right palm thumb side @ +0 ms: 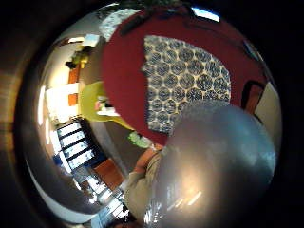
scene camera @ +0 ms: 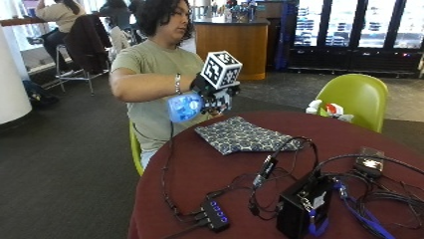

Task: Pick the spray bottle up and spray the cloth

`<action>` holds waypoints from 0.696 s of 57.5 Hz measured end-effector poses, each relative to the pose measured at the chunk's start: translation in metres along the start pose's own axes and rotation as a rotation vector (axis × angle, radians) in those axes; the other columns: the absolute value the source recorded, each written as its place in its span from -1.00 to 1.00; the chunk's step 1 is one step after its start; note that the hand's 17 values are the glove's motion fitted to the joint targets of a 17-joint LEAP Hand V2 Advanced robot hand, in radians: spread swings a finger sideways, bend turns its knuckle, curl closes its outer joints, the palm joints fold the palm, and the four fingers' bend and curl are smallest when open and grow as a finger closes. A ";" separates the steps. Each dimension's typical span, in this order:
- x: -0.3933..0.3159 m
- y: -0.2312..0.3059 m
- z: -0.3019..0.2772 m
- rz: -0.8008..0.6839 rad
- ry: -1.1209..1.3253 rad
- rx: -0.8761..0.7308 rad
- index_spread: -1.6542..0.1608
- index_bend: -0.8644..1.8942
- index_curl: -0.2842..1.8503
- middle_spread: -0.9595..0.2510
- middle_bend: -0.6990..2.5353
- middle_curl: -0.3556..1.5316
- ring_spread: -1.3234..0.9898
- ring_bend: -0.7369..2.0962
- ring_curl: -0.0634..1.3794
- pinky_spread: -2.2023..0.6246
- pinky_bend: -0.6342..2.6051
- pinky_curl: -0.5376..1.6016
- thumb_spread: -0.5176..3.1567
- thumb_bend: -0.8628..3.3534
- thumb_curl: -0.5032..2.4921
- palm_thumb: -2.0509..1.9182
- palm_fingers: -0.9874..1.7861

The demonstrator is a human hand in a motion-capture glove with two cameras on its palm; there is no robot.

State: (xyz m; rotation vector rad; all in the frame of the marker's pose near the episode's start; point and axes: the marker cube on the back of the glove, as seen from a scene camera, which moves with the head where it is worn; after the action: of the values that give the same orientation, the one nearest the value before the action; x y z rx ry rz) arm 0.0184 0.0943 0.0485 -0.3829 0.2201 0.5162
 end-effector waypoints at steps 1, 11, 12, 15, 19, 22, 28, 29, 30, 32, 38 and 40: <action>-0.002 -0.003 0.007 0.007 0.019 -0.014 0.53 -0.08 -0.19 0.26 -0.14 -0.02 -0.04 0.06 -0.22 0.34 -0.31 -0.08 -0.63 -0.60 -0.15 0.53 0.71; -0.015 -0.035 0.068 0.040 0.144 -0.152 0.53 -0.09 -0.18 0.26 -0.14 -0.02 -0.04 0.06 -0.22 0.34 -0.31 -0.09 -0.63 -0.60 -0.14 0.53 0.71; -0.015 -0.037 0.073 0.043 0.157 -0.164 0.53 -0.09 -0.18 0.26 -0.14 -0.02 -0.04 0.06 -0.22 0.34 -0.31 -0.09 -0.63 -0.60 -0.14 0.53 0.71; -0.019 -0.042 0.086 0.048 0.190 -0.196 0.53 -0.09 -0.18 0.26 -0.14 -0.02 -0.04 0.06 -0.22 0.34 -0.31 -0.09 -0.63 -0.60 -0.14 0.53 0.71; -0.026 -0.042 0.093 0.047 0.203 -0.210 0.53 -0.09 -0.17 0.26 -0.14 -0.02 -0.04 0.06 -0.22 0.34 -0.31 -0.09 -0.63 -0.60 -0.14 0.53 0.71; -0.031 -0.040 0.089 0.035 0.202 -0.198 0.53 -0.09 -0.17 0.26 -0.14 -0.02 -0.04 0.06 -0.22 0.34 -0.31 -0.09 -0.63 -0.60 -0.13 0.53 0.71; -0.043 -0.031 0.063 -0.024 0.134 -0.136 0.53 -0.10 -0.17 0.26 -0.13 -0.03 -0.04 0.06 -0.22 0.34 -0.31 -0.09 -0.63 -0.60 -0.13 0.53 0.71; -0.046 -0.029 0.055 -0.039 0.108 -0.121 0.53 -0.10 -0.17 0.26 -0.13 -0.03 -0.04 0.06 -0.23 0.34 -0.31 -0.09 -0.63 -0.60 -0.13 0.53 0.71; -0.049 -0.027 0.048 -0.054 0.079 -0.104 0.53 -0.10 -0.17 0.26 -0.13 -0.03 -0.04 0.06 -0.23 0.34 -0.31 -0.09 -0.63 -0.60 -0.13 0.53 0.71; -0.054 -0.023 0.033 -0.085 0.017 -0.067 0.53 -0.10 -0.17 0.26 -0.13 -0.03 -0.04 0.06 -0.23 0.34 -0.31 -0.09 -0.63 -0.60 -0.13 0.53 0.71; -0.072 -0.011 -0.012 -0.233 -0.188 0.077 0.53 -0.10 -0.17 0.26 -0.13 -0.03 -0.04 0.06 -0.23 0.35 -0.31 -0.09 -0.63 -0.60 -0.13 0.52 0.71; -0.080 -0.006 -0.026 -0.300 -0.258 0.139 0.53 -0.10 -0.17 0.26 -0.14 -0.03 -0.04 0.06 -0.23 0.35 -0.31 -0.09 -0.63 -0.60 -0.13 0.52 0.71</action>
State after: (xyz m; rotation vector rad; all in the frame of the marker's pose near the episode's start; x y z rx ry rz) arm -0.0490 0.0437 0.0511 -0.2056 -0.0519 0.2485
